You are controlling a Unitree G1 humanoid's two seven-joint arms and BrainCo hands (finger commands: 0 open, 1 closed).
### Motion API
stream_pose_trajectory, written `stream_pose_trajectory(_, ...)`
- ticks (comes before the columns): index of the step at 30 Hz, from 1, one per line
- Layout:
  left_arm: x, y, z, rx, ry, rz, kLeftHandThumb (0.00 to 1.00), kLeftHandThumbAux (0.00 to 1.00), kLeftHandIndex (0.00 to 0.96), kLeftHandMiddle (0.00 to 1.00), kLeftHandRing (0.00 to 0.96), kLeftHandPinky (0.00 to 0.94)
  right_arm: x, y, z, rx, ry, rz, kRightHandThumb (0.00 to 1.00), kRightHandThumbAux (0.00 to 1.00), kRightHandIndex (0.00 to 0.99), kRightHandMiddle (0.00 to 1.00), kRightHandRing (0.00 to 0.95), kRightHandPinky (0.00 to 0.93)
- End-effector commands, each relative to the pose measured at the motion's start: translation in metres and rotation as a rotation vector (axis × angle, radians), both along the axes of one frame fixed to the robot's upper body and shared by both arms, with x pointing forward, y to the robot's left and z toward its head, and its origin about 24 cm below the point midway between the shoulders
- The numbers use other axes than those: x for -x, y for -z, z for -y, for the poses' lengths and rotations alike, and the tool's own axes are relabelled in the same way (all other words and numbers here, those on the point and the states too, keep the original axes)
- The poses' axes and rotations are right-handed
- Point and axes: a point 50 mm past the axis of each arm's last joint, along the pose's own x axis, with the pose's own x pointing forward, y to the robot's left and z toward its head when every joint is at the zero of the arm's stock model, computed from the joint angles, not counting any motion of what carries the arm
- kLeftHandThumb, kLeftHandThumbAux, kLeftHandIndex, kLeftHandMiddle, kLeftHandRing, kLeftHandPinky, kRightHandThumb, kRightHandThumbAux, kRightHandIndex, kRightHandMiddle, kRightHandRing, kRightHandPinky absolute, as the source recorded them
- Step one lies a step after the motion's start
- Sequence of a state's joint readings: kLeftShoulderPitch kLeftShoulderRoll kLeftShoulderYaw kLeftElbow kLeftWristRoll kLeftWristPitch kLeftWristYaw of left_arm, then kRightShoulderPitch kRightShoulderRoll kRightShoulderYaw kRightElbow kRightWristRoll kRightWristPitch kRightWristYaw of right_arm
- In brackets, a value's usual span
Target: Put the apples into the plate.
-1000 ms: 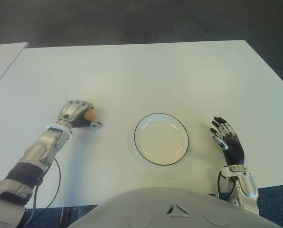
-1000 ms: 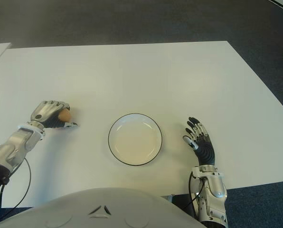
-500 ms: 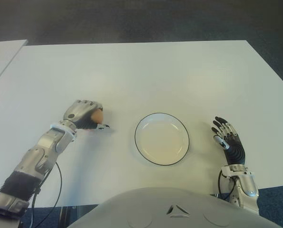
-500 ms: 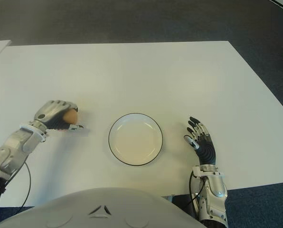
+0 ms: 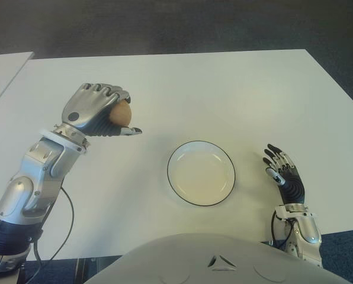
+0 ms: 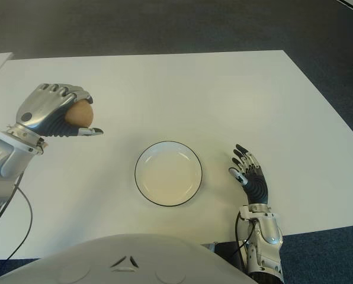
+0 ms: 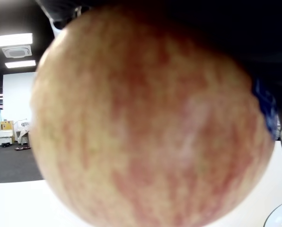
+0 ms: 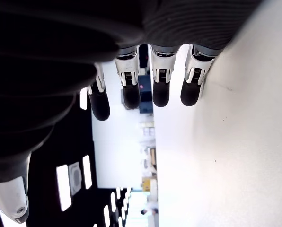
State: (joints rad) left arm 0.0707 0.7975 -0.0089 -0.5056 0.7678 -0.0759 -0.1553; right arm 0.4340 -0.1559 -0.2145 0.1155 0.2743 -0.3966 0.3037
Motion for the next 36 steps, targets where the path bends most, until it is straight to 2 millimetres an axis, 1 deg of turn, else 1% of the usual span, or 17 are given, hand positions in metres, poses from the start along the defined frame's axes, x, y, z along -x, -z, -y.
stream_pose_trajectory(1,0.004,0.003,0.023,-0.004,0.069,-0.022,0.745,0.694,0.444,0.845,0.815,0.749,0.017,0.027,-0.007,-0.048,0.005,-0.177,0.24,0.606,0.187,0.129,0.092,0.131)
stream_pose_trajectory(4,0.014,0.013,0.054,0.008,0.143,-0.04,0.744,0.694,0.444,0.844,0.817,0.758,0.016,0.028,-0.008,-0.049,0.008,-0.177,0.238,0.605,0.192,0.131,0.092,0.129)
stream_pose_trajectory(8,0.02,0.017,0.083,0.024,0.224,-0.072,0.743,0.694,0.444,0.842,0.821,0.789,0.016,0.029,-0.011,-0.056,0.012,-0.177,0.243,0.605,0.196,0.133,0.091,0.124)
stream_pose_trajectory(12,0.022,0.02,0.097,-0.006,0.278,-0.085,0.742,0.694,0.444,0.845,0.834,0.831,0.015,0.028,-0.015,-0.055,0.005,-0.169,0.254,0.608,0.2,0.13,0.087,0.122)
stream_pose_trajectory(17,0.027,0.025,0.109,-0.056,0.349,-0.083,0.744,0.694,0.444,0.849,0.844,0.842,0.016,0.027,-0.018,-0.042,-0.004,-0.172,0.251,0.607,0.195,0.126,0.082,0.116)
stream_pose_trajectory(23,0.032,0.029,0.127,-0.106,0.453,-0.129,0.745,0.693,0.445,0.845,0.843,0.842,0.016,0.029,-0.019,-0.039,-0.004,-0.182,0.248,0.608,0.184,0.128,0.086,0.125)
stream_pose_trajectory(26,0.029,0.036,0.145,-0.106,0.532,-0.185,0.744,0.692,0.445,0.844,0.84,0.843,0.016,0.03,-0.02,-0.042,0.0,-0.181,0.252,0.609,0.188,0.133,0.088,0.126)
stream_pose_trajectory(32,0.026,0.04,0.158,-0.108,0.617,-0.201,0.745,0.693,0.445,0.844,0.84,0.844,0.015,0.03,-0.025,-0.05,0.005,-0.173,0.26,0.611,0.189,0.136,0.09,0.126)
stream_pose_trajectory(36,0.021,0.052,0.168,-0.132,0.671,-0.19,0.745,0.692,0.445,0.846,0.838,0.849,0.016,0.029,-0.031,-0.056,0.007,-0.16,0.277,0.607,0.225,0.117,0.066,0.095)
